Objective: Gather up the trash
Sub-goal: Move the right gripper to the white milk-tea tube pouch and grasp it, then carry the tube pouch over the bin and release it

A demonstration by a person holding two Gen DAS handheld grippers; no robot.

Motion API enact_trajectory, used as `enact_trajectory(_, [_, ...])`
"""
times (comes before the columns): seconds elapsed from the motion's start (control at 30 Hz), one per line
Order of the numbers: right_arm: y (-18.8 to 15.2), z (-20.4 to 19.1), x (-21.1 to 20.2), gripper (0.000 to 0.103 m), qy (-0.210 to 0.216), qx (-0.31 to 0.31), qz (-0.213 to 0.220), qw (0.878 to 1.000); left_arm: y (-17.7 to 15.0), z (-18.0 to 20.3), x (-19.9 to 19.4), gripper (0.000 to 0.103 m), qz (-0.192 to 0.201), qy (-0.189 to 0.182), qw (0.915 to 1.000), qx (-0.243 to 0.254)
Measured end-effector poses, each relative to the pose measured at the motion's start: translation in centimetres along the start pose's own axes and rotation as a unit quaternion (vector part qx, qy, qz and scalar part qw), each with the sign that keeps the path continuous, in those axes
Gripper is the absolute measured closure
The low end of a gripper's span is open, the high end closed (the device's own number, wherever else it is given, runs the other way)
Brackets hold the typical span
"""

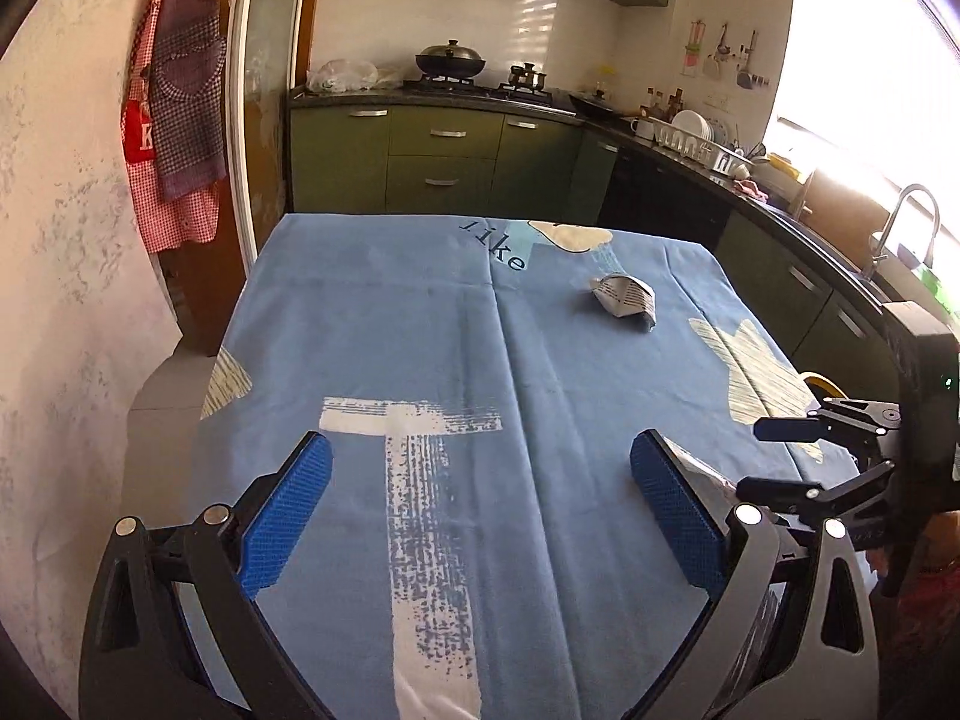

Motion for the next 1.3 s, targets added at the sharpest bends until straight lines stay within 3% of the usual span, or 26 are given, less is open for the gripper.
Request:
enact_trajectory(0.17, [-0.7,-0.4,1.6,0.037,-0.019,-0.009,-0.027,0.999,-0.6,0.2,1.0,0.005,-0.011,-0.013,0.9998,-0.004])
enact_trajectory(0.27, [-0.9,-0.6,2.5,0.049,-0.020,-0.015,-0.036,0.999,-0.9,0.2,1.6,0.005,-0.018,-0.017,0.9996,-0.009])
enact_trajectory(0.43, [-1.0,-1.2,3.1,0.055,-0.024,-0.023,-0.038,0.999,-1.3,0.5,1.9,0.005,-0.024,-0.018,0.9995,-0.007])
enact_trajectory(0.6, [-1.3,-1.4,3.3,0.071,-0.022,-0.023,-0.038,0.999,-1.4,0.8,1.7,0.005,-0.022,-0.018,0.9996,-0.003])
enact_trajectory(0.73, [-1.5,-1.3,3.1,0.077,-0.020,-0.020,-0.033,0.999,-1.3,1.4,1.7,0.005,-0.024,-0.017,0.9996,0.003])
enact_trajectory(1.13, [-2.4,0.6,0.1,0.079,-0.004,0.029,0.016,0.999,-1.3,3.1,1.6,0.005,-0.026,-0.018,0.9992,0.023])
enact_trajectory(1.3, [-4.1,5.5,-4.2,0.079,-0.057,0.101,0.063,0.991,-1.3,3.6,2.0,0.005,-0.032,-0.017,0.9989,0.030])
Point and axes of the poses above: each gripper's, at about its wrist camera, not at the fingertips, and x roughly the way its jaws point, z to its right, y to its top, the point moved 1 cm from there along x, roughly the way its jaws point, and after that the axes turned 7 degrees about y, right-handed, at the moved point
